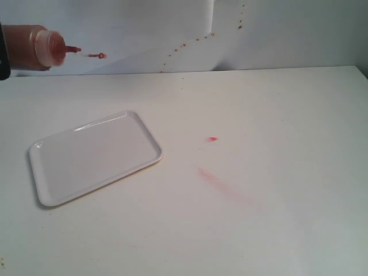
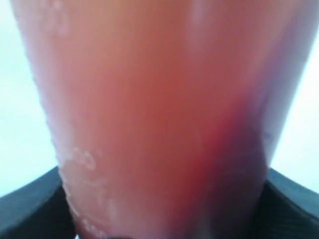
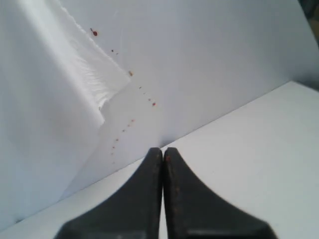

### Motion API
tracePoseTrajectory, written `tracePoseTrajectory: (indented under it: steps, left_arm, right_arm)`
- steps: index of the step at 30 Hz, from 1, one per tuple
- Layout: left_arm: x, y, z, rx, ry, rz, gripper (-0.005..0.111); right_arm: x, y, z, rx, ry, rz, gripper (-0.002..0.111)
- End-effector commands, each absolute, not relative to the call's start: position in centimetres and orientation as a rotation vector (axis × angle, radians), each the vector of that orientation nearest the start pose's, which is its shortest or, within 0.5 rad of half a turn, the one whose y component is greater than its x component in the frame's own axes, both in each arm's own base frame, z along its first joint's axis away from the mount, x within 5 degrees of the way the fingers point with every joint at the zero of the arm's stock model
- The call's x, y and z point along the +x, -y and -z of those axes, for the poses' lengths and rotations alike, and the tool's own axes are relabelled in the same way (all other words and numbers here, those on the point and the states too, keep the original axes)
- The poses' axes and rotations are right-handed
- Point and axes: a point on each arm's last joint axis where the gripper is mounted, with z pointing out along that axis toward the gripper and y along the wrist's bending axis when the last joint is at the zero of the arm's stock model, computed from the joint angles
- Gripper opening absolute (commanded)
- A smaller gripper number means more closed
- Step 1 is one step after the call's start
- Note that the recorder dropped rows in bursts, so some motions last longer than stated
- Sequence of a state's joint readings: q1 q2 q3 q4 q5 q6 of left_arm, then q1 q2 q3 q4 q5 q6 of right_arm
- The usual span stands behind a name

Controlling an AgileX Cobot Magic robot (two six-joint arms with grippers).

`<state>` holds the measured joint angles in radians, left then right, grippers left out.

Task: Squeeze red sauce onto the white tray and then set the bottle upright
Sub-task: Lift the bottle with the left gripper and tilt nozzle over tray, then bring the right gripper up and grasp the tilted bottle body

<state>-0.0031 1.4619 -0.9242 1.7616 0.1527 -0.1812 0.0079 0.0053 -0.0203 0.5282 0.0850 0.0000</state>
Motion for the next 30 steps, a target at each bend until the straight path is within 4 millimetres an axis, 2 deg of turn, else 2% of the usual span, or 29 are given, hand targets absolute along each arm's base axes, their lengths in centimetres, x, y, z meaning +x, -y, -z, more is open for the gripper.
tracePoseTrajectory:
  steps: [1,4,8,11,13,18,22,23,24,25,26,27,28,29,30]
  left_arm:
    - [32.5,-1.7,-28.8,1.551,-1.559,-1.226,0.000]
    - [32.8,-1.7,-28.3,1.629,-1.530,-1.264,0.000]
    - [33.2,-2.4,-27.5,1.717,-1.534,-1.362,0.000]
    - [33.5,-2.6,-27.4,1.728,-1.541,-1.391,0.000]
    - [33.6,-2.5,-27.6,1.740,-1.523,-1.399,0.000]
    - [33.8,-2.7,-28.3,1.785,-1.477,-1.468,0.000]
    - [33.9,-2.5,-28.3,1.805,-1.447,-1.448,0.000]
    - [33.9,-2.3,-28.3,1.829,-1.423,-1.447,0.000]
    - [33.9,-2.2,-28.2,1.835,-1.415,-1.445,0.000]
    - [34.0,-1.8,-28.2,1.842,-1.402,-1.440,0.000]
    - [33.9,-1.6,-28.1,1.856,-1.393,-1.436,0.000]
    - [33.8,-1.2,-27.7,1.937,-1.332,-1.454,0.000]
    - [33.7,-1.0,-27.5,1.980,-1.297,-1.463,0.000]
    - [33.6,-0.6,-27.3,2.014,-1.269,-1.469,0.000]
    - [33.6,-0.4,-27.3,2.014,-1.268,-1.473,0.000]
  right_arm:
    - [4.6,-1.4,-24.7,0.260,-1.488,-0.598,0.000]
    - [3.6,-2.1,-27.5,0.092,-1.428,-0.649,0.000]
    - [3.8,-4.0,-30.3,-0.175,-1.487,-0.758,0.000]
    - [5.5,-5.8,-32.0,-0.411,-1.540,-0.758,0.000]
    - [7.2,-6.6,-33.1,-0.469,-1.563,-0.755,0.000]
    - [13.3,-8.8,-35.6,-0.563,-1.645,-0.689,0.000]
    - [19.5,-11.1,-36.2,-0.596,-1.740,-0.700,0.000]
    - [22.2,-12.1,-35.8,-0.610,-1.783,-0.712,0.000]
    - [23.6,-12.6,-35.4,-0.622,-1.803,-0.710,0.000]
    - [25.9,-13.4,-34.4,-0.655,-1.840,-0.690,0.000]
    - [27.1,-13.9,-33.8,-0.714,-1.849,-0.659,0.000]
    - [29.2,-14.8,-32.3,-0.838,-1.856,-0.617,0.002]
    - [30.2,-15.2,-31.5,-0.877,-1.857,-0.608,0.006]
    - [31.7,-15.9,-30.4,-0.942,-1.851,-0.600,0.017]
    - [32.8,-16.5,-29.6,-1.013,-1.831,-0.596,0.034]
